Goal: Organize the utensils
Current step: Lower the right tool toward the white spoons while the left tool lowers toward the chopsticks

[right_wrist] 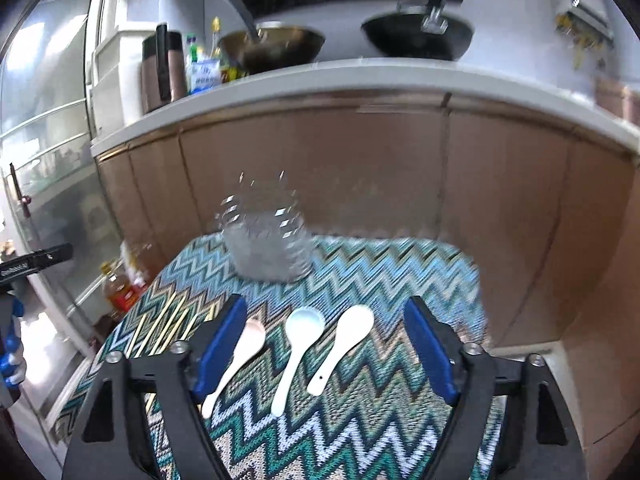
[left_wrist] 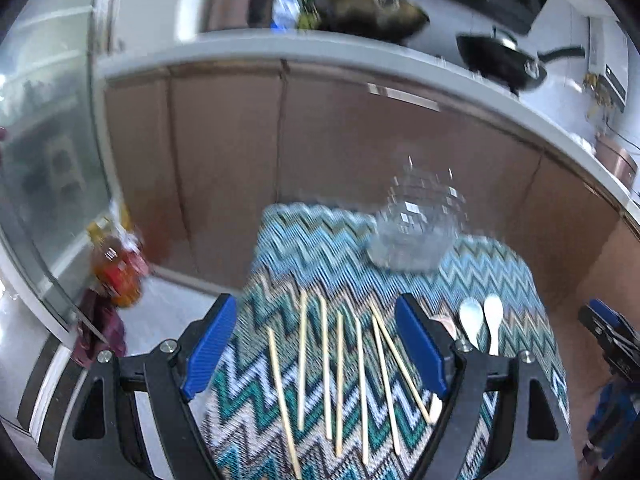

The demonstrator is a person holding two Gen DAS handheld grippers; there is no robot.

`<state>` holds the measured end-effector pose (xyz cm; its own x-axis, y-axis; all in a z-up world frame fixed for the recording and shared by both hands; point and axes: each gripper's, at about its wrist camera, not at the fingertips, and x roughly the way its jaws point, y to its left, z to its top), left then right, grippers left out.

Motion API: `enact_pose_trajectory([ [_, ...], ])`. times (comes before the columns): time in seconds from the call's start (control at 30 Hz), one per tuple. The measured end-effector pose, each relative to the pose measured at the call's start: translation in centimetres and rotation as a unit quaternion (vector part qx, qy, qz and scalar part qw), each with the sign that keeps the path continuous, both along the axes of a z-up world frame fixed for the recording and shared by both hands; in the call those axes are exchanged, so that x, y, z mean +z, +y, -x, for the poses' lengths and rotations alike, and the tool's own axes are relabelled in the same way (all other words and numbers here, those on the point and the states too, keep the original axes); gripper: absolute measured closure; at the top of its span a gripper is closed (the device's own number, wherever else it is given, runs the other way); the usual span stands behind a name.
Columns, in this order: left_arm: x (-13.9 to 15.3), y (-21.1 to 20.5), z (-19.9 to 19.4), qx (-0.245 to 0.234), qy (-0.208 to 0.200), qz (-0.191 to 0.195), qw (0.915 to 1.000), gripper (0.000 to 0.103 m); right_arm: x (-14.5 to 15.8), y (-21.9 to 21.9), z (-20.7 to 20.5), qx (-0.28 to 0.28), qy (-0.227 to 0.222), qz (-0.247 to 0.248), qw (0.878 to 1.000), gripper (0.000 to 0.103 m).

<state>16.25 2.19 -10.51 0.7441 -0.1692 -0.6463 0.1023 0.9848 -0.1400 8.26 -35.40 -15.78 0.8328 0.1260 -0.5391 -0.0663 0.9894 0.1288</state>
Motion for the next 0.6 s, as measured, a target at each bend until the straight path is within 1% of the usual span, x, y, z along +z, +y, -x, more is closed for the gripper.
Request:
enact_pose_trajectory([
  [0.07, -1.2, -0.4, -1.4, -0.018, 0.034, 0.010, 0.9992, 0.024, -0.9, 0.0, -1.3, 0.024, 0.018, -0.009, 1.000, 0.034],
  [0.1, -1.8, -0.7, -2.0, -0.025, 0.048, 0.014, 0.9984, 0.024, -1.3, 0.0, -1.7, 0.033, 0.024, -0.012, 0.999, 0.036],
  [0.13, -2.1, -0.8, -2.4, -0.031, 0.059, 0.016, 0.9977, 0.024, -1.8, 0.1, -2.4, 0.048, 0.033, -0.017, 0.998, 0.039],
  [0.17, -2.5, -1.0, -2.9, -0.037, 0.069, 0.017, 0.9968, 0.024, -2.4, 0.3, -3.2, 0.063, 0.044, -0.023, 0.997, 0.044],
  [0.23, -3.3, -1.7, -4.1, -0.047, 0.090, 0.017, 0.9947, 0.025, -3.2, 0.3, -4.3, 0.089, 0.063, -0.037, 0.993, 0.049],
  [0.3, -4.1, -2.3, -5.4, -0.054, 0.113, 0.012, 0.9921, 0.028, -4.2, 0.3, -5.9, 0.114, 0.083, -0.052, 0.989, 0.054],
  [0.37, -5.1, -2.9, -7.2, -0.061, 0.138, 0.009, 0.9886, 0.041, -5.0, 0.0, -7.4, 0.129, 0.099, -0.060, 0.985, 0.061],
  [0.4, -5.8, -3.1, -8.2, -0.064, 0.153, 0.011, 0.9861, 0.045, -5.5, -0.1, -8.2, 0.133, 0.108, -0.065, 0.983, 0.063],
  [0.43, -6.5, -3.3, -9.2, -0.064, 0.171, 0.014, 0.9830, 0.052, -5.9, -0.3, -8.9, 0.136, 0.115, -0.070, 0.982, 0.067],
  [0.47, -7.3, -3.4, -10.2, -0.064, 0.188, 0.019, 0.9799, 0.056, -6.4, -0.6, -9.8, 0.143, 0.125, -0.076, 0.979, 0.070],
  [0.5, -8.4, -3.5, -11.3, -0.064, 0.206, 0.023, 0.9761, 0.058, -6.8, -0.7, -10.5, 0.147, 0.132, -0.080, 0.977, 0.071],
  [0.6, -10.4, -3.5, -13.3, -0.062, 0.237, 0.022, 0.9692, 0.061, -7.8, -1.2, -12.2, 0.160, 0.153, -0.085, 0.972, 0.075],
])
